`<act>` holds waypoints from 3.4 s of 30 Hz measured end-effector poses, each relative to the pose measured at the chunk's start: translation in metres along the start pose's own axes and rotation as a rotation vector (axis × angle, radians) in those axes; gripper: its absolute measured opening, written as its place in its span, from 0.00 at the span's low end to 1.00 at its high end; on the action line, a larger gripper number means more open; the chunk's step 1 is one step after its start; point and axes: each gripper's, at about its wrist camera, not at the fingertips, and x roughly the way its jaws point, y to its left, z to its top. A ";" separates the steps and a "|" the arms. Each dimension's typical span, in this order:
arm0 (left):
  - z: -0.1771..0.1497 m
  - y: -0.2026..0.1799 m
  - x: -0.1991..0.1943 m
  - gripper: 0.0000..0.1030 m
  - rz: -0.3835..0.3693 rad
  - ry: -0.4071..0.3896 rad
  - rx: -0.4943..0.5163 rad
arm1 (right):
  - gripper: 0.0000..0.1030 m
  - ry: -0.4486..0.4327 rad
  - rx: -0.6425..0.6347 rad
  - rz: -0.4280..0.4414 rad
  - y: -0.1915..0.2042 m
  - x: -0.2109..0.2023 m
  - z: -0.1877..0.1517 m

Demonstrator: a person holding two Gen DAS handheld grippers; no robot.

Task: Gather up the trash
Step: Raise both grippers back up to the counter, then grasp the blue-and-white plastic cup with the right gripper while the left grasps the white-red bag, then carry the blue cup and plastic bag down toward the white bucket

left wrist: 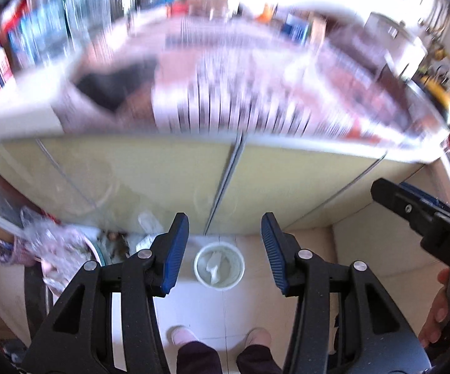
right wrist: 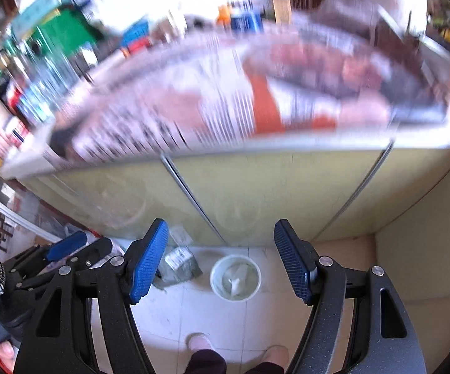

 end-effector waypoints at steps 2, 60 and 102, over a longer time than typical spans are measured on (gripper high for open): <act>0.017 0.000 -0.028 0.47 -0.009 -0.041 0.011 | 0.65 -0.040 0.004 -0.008 0.011 -0.025 0.012; 0.339 -0.006 0.161 0.80 0.180 -0.092 -0.269 | 0.62 0.085 -0.045 0.057 -0.049 0.211 0.300; 0.185 0.033 -0.041 0.27 0.018 -0.218 0.037 | 0.61 -0.308 0.061 0.017 0.040 -0.045 0.152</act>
